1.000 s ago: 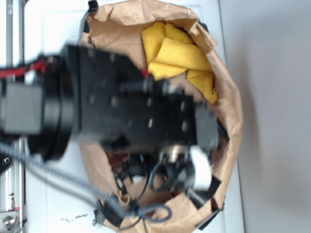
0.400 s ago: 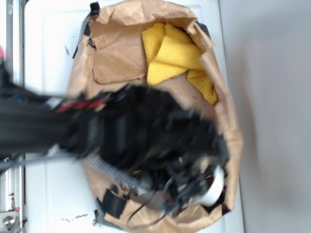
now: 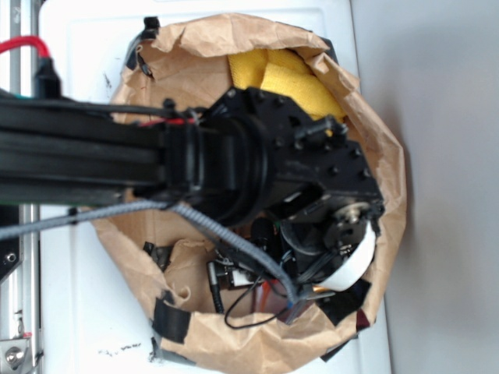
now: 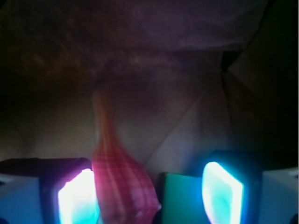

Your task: Grab the shell.

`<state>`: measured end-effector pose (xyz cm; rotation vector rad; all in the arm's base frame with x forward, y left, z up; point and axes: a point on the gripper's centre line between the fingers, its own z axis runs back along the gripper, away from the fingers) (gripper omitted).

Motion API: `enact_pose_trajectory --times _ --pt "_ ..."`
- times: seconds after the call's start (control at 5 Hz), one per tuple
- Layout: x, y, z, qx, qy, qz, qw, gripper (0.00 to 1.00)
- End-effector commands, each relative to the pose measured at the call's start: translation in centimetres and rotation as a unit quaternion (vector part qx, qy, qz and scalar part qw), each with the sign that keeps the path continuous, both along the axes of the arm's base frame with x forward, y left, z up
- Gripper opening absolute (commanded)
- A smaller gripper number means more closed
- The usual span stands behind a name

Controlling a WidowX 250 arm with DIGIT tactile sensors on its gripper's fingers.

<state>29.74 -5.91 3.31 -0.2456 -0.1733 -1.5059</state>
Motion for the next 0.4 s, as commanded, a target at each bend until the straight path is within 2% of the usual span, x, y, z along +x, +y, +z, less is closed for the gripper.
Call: enact_pose_trajectory --times 0.0,0.2 --pt "-1.5 2.6 2.7 -0.019 -0.042 0.040 0.998 0.00" --pt "-2.1 2.4 3.9 -0.025 -0.064 0.034 0.997 0.00"
